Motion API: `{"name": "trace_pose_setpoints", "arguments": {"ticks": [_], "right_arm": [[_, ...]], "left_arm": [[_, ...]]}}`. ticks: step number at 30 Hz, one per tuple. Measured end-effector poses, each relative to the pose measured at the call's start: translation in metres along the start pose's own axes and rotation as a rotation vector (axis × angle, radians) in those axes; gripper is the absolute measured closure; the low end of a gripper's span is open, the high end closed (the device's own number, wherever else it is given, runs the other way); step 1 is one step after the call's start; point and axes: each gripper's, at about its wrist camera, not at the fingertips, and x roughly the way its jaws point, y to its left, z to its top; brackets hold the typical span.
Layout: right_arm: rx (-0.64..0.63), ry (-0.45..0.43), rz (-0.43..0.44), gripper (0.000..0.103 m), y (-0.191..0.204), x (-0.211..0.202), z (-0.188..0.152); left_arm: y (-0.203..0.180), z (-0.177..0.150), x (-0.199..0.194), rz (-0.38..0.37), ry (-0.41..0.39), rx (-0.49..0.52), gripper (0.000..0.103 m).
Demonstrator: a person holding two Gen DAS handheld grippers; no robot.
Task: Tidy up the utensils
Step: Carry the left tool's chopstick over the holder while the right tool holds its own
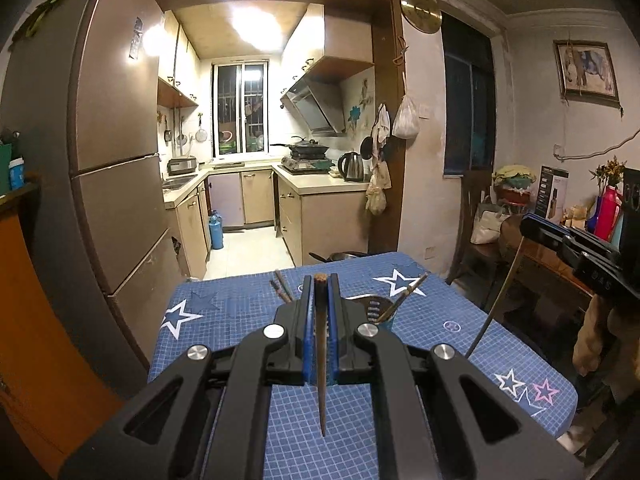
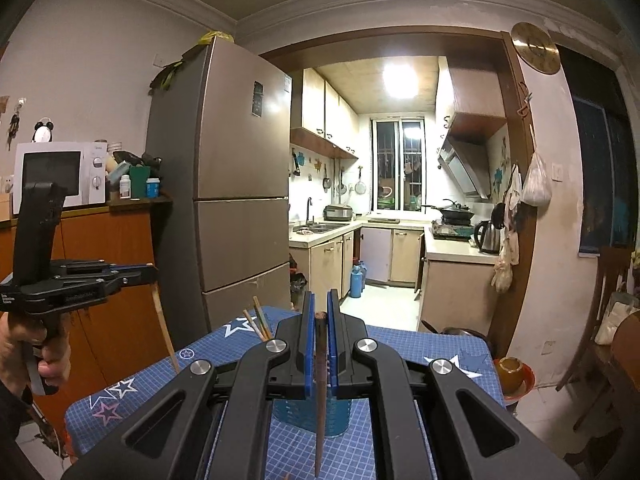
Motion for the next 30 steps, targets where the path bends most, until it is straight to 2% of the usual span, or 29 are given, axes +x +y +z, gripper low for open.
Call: {"name": "trace_pose_setpoints", "arguments": {"ticks": [8,16,23,30], "right_arm": [[-0.017,-0.066,-0.01,0.096,-0.005,0.017,0.069],[-0.017,-0.105,-0.027,0.096,-0.017,0.061,0.119],[0.004,-0.061,-0.027,0.096,-0.025,0.109,0.104],[0.028,0.011,-0.02,0.096,-0.032,0.146,0.063]], "left_arm": [[-0.012,0.053,0.019,-0.02,-0.05,-0.008,0.098],[-0.017,0.1,0.048,0.02,-0.135,-0.022,0.098],[-0.021,0.095,0.083,0.041,-0.156,-0.004,0.098],[-0.02,0.067,0.126,0.047,-0.097,-0.001,0.098]]}}
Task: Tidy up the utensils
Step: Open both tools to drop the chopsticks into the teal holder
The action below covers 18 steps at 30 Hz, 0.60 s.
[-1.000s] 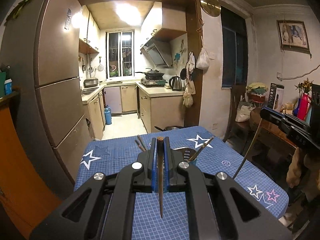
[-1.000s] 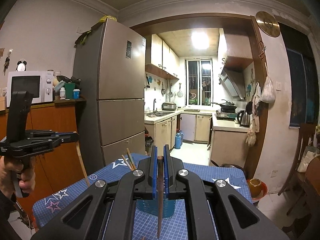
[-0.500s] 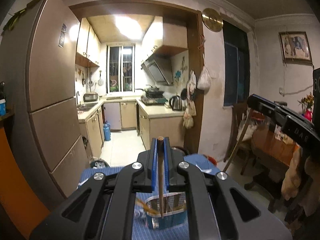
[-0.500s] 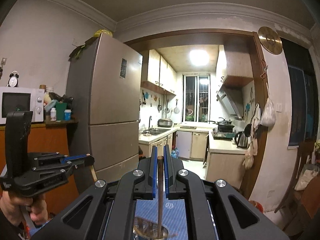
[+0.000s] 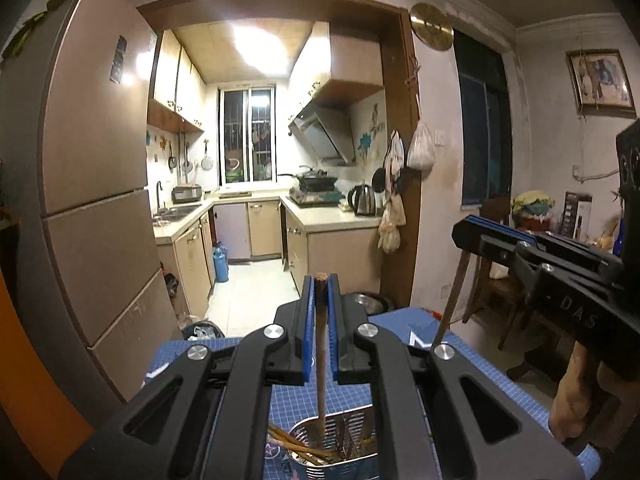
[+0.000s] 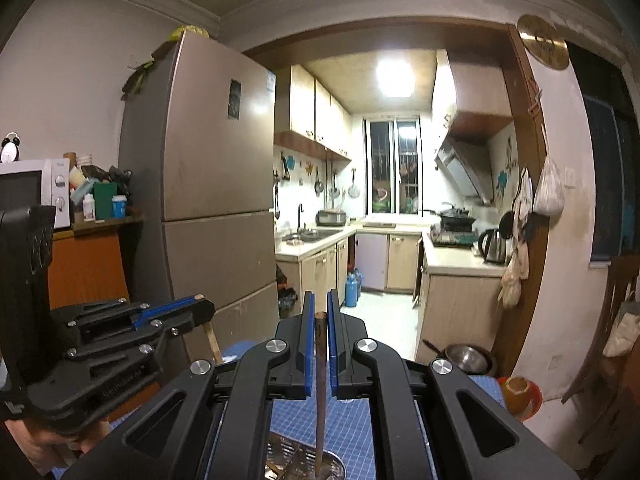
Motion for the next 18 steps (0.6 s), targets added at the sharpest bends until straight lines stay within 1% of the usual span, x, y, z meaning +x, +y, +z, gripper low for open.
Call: {"name": "trace_pose_setpoints", "arguments": {"ticks": [6,14,15,16,17,18], "right_arm": [[0.016,0.043,0.0,0.096,-0.005,0.019,-0.023],[0.019,0.086,0.013,0.096,-0.006,0.033,-0.041],[0.023,0.088,0.012,0.095,-0.007,0.034,-0.042],[0.027,0.089,0.012,0.09,-0.008,0.034,-0.043],[0.031,0.085,0.009,0.087,-0.008,0.034,-0.043],[0.034,0.08,0.008,0.083,-0.009,0.032,-0.042]], "left_arm": [[0.0,-0.018,0.014,0.004,0.022,-0.005,0.098],[-0.004,-0.028,0.02,0.015,0.024,-0.01,0.098],[-0.004,-0.028,0.022,0.015,0.028,-0.012,0.097],[-0.003,-0.029,0.022,0.017,0.032,-0.016,0.096],[-0.003,-0.029,0.023,0.022,0.033,-0.019,0.089],[-0.003,-0.03,0.023,0.031,0.03,-0.023,0.078]]}}
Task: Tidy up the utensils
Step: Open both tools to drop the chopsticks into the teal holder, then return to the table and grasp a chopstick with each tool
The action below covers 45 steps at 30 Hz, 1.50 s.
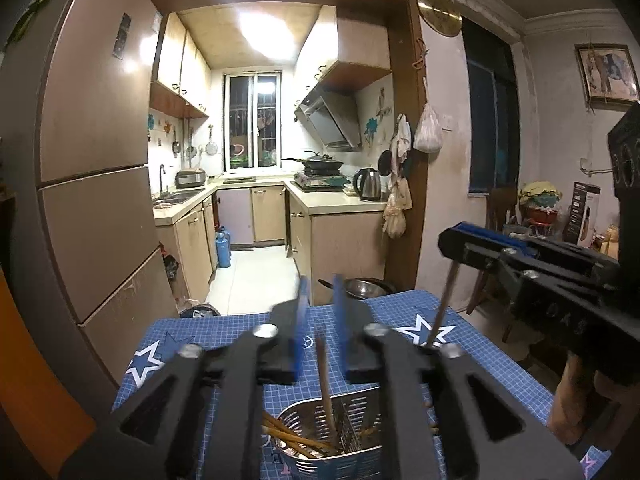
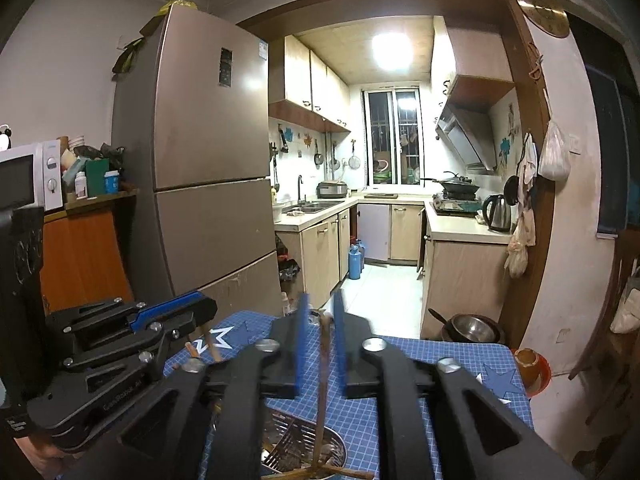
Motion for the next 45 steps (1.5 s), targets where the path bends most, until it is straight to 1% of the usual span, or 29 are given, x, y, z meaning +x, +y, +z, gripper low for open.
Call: {"name": "trace_pose_setpoints", "arguments": {"ticks": [2,4,7,9,10,11,12,13,14,15,16,17,18,19,20,21,23,25,26,28,29,31,33,36,38,40,42,43,45], "right_arm": [[0.0,-0.01,-0.002,0.083,0.0,-0.005,0.002],[-0.003,-0.02,-0.002,0.083,0.001,-0.012,0.005],[-0.002,-0.051,-0.002,0.081,0.002,-0.034,0.015],[0.0,-0.074,-0.002,0.078,0.002,-0.066,0.022],[-0.001,-0.087,0.004,0.073,0.002,-0.083,0.023],[-0.012,-0.113,0.01,0.071,0.005,-0.115,0.022],[-0.02,-0.131,0.012,0.068,0.005,-0.138,0.018],[-0.021,-0.156,0.02,0.064,0.006,-0.169,0.008],[-0.013,-0.186,0.032,0.063,0.006,-0.209,-0.014],[-0.018,-0.195,0.036,0.062,0.007,-0.231,-0.032],[-0.029,-0.2,0.026,0.062,0.01,-0.258,-0.06],[-0.028,-0.199,0.021,0.062,0.011,-0.274,-0.08],[-0.021,-0.175,0.017,0.063,0.011,-0.291,-0.113],[-0.011,-0.15,0.003,0.063,0.011,-0.301,-0.14],[-0.001,-0.127,-0.011,0.063,0.009,-0.309,-0.166],[0.021,-0.092,-0.027,0.063,0.006,-0.314,-0.197],[0.084,-0.028,-0.034,0.066,-0.001,-0.318,-0.245],[0.08,0.011,-0.048,0.072,0.0,-0.318,-0.276],[0.079,0.035,-0.048,0.073,0.001,-0.316,-0.291],[0.078,0.077,-0.029,0.075,0.004,-0.309,-0.311],[0.059,0.096,-0.028,0.075,0.008,-0.305,-0.321],[0.04,0.127,-0.021,0.078,0.012,-0.299,-0.335],[0.031,0.149,-0.033,0.08,0.012,-0.292,-0.345],[0.036,0.174,-0.048,0.083,0.009,-0.285,-0.355],[0.046,0.187,-0.056,0.086,0.006,-0.28,-0.359],[0.046,0.197,-0.06,0.087,0.005,-0.275,-0.362],[0.052,0.205,-0.057,0.087,0.003,-0.272,-0.364],[0.053,0.206,-0.056,0.087,0.003,-0.271,-0.363],[0.046,0.205,-0.053,0.087,0.004,-0.27,-0.364]], "left_arm": [[0.001,0.0,-0.002,0.009,-0.008,-0.007,0.069],[0.001,0.002,-0.007,0.014,-0.017,-0.016,0.068],[-0.002,0.006,-0.019,0.03,-0.036,-0.018,0.061],[-0.007,0.009,-0.041,0.042,-0.064,-0.015,0.058],[-0.01,0.008,-0.057,0.037,-0.086,-0.015,0.055],[-0.014,0.006,-0.071,0.038,-0.107,-0.01,0.047],[-0.022,-0.001,-0.1,0.053,-0.144,0.008,0.038],[-0.029,-0.013,-0.126,0.049,-0.171,0.02,0.034],[-0.034,-0.024,-0.145,0.044,-0.189,0.028,0.029],[-0.043,-0.048,-0.174,0.047,-0.215,0.044,0.025],[-0.051,-0.071,-0.195,0.057,-0.228,0.047,0.023],[-0.057,-0.088,-0.208,0.052,-0.225,0.04,0.022],[-0.068,-0.12,-0.227,0.048,-0.215,0.043,0.022],[-0.075,-0.136,-0.234,0.058,-0.205,0.041,0.022],[-0.087,-0.164,-0.241,0.058,-0.175,0.033,0.022],[-0.096,-0.181,-0.243,0.057,-0.15,0.033,0.022],[-0.12,-0.22,-0.243,0.062,-0.082,0.054,0.022],[-0.136,-0.247,-0.24,0.045,-0.027,0.061,0.022],[-0.146,-0.26,-0.239,0.055,-0.008,0.076,0.022],[-0.155,-0.276,-0.237,0.053,0.015,0.085,0.022],[-0.163,-0.287,-0.237,0.067,0.02,0.099,0.022],[-0.169,-0.301,-0.232,0.083,0.049,0.112,0.022],[-0.166,-0.312,-0.23,0.107,0.071,0.091,0.022],[-0.163,-0.317,-0.226,0.13,0.081,0.068,0.022],[-0.165,-0.32,-0.224,0.127,0.085,0.07,0.022],[-0.17,-0.322,-0.22,0.112,0.097,0.072,0.027],[-0.176,-0.326,-0.219,0.096,0.104,0.078,0.034],[-0.178,-0.327,-0.217,0.089,0.108,0.082,0.035],[-0.18,-0.33,-0.214,0.083,0.12,0.086,0.045]]}}
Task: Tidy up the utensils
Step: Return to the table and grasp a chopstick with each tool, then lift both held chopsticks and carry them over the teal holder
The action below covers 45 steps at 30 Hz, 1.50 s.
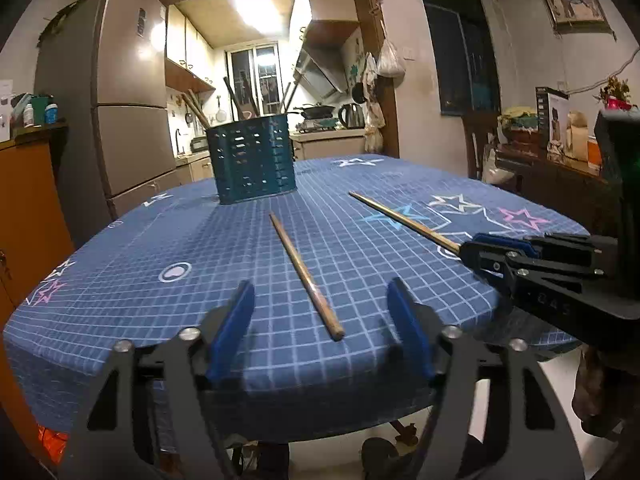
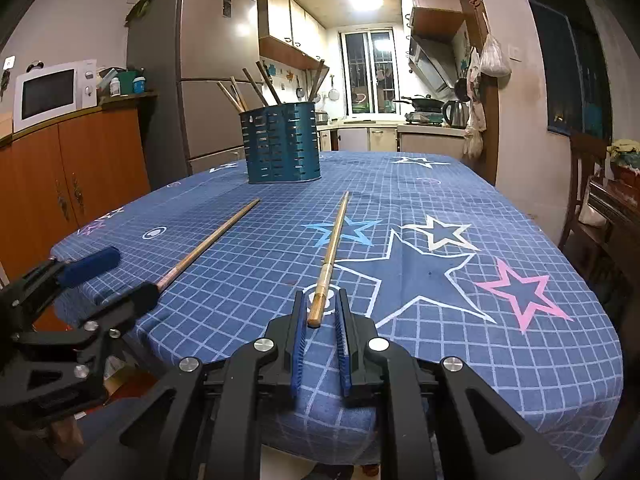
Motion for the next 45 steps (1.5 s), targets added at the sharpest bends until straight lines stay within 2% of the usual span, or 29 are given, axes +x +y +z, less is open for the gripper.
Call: {"name": "trace_pose_setpoints", "arguments": {"ticks": [3,5,13,19,22,33,38,45], "right_arm": [[-0.017,-0.002,-0.005,0.088,0.002,0.001,0.0],[-0.025,-0.005,-0.008,0.088,0.003,0.001,0.0],[-0.033,-0.015,-0.016,0.088,0.002,0.005,0.0],[-0.043,-0.018,-0.022,0.088,0.004,0.005,-0.001],[-0.047,-0.019,-0.023,0.093,0.004,0.004,-0.001],[-0.068,-0.033,-0.04,0.094,0.006,-0.002,-0.003],[-0.046,-0.058,-0.045,0.095,0.005,-0.006,-0.007],[-0.059,-0.113,-0.062,0.096,0.007,-0.022,0.002]], "left_arm": [[-0.001,-0.004,0.004,-0.008,0.016,-0.009,0.057],[-0.003,-0.006,0.005,-0.007,0.018,-0.003,0.061],[-0.013,-0.013,0.005,-0.003,0.005,0.026,0.075],[-0.015,-0.015,0.003,-0.013,0.005,0.006,0.084],[-0.015,-0.015,0.003,-0.01,0.005,0.001,0.085],[-0.016,-0.016,0.002,0.004,-0.009,0.002,0.083],[-0.018,-0.015,0.002,-0.012,-0.006,0.007,0.092],[-0.006,-0.008,-0.004,-0.003,-0.025,-0.003,0.095]]}}
